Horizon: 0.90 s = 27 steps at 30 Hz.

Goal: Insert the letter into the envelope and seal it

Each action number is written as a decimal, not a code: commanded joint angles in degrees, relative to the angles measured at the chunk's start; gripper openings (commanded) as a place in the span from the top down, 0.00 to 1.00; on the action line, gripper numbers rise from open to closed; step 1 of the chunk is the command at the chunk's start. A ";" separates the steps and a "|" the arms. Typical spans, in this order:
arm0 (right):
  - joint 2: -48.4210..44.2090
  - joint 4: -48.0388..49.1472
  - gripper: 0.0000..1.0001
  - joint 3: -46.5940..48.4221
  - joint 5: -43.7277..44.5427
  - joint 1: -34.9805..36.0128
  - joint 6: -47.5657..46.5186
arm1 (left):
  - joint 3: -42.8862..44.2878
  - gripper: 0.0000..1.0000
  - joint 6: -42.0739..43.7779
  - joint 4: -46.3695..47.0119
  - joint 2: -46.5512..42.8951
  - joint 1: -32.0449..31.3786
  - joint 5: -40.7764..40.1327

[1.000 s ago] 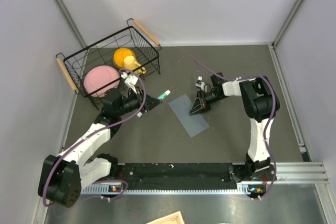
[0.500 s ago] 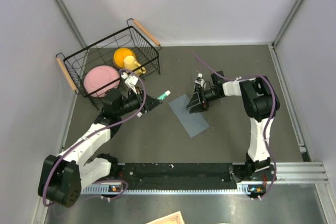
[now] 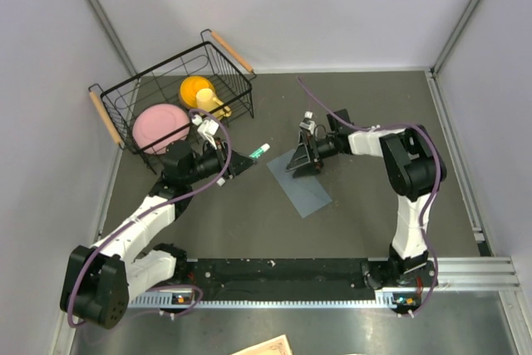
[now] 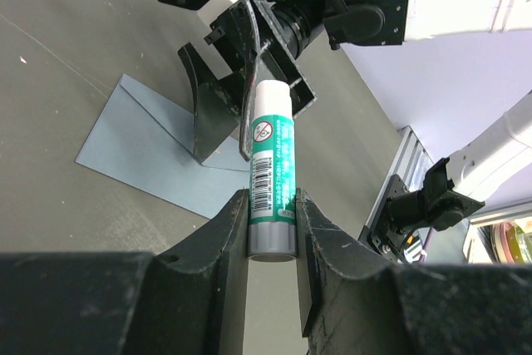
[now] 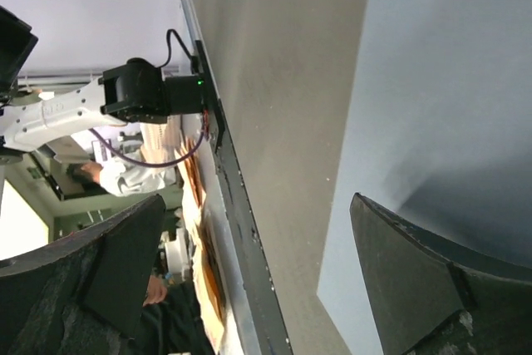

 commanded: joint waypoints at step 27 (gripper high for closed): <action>0.55 36.14 0.03 -7.78 -4.63 7.94 25.31 | 0.23 1.00 0.95 0.48 -2.01 0.77 1.65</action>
